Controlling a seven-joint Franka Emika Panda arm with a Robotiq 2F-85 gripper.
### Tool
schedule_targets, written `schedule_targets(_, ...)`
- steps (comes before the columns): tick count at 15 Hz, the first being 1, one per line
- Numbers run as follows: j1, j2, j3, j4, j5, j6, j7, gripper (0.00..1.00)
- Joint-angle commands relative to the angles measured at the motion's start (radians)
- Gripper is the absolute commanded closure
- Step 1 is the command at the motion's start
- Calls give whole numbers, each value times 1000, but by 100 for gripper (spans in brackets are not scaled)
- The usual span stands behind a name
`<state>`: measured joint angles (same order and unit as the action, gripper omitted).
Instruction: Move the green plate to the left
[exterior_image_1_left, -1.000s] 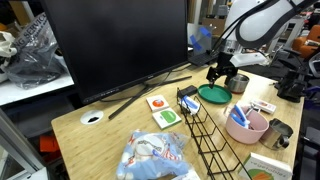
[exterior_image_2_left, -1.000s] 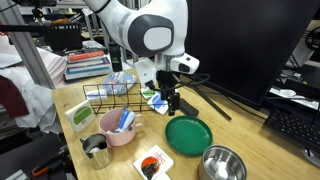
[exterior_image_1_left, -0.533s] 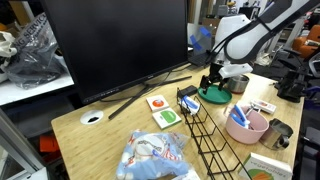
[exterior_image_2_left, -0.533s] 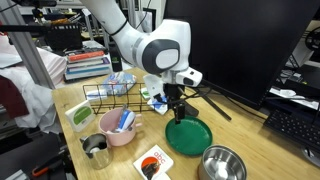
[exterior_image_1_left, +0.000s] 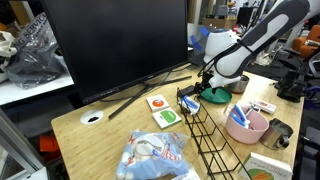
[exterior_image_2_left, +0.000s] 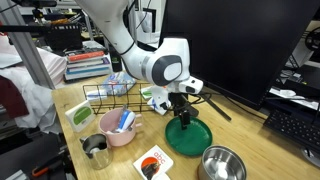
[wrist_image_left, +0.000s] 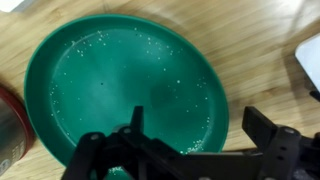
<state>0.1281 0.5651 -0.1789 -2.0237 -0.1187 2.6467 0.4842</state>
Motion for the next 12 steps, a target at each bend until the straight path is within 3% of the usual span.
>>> schedule_targets(1, 44, 28, -45, 29, -18, 14, 39, 26)
schedule_targets(10, 62, 33, -58, 35, -3, 11, 61, 91)
schedule_targets(12, 57, 27, -54, 28, 0, 15, 55, 100)
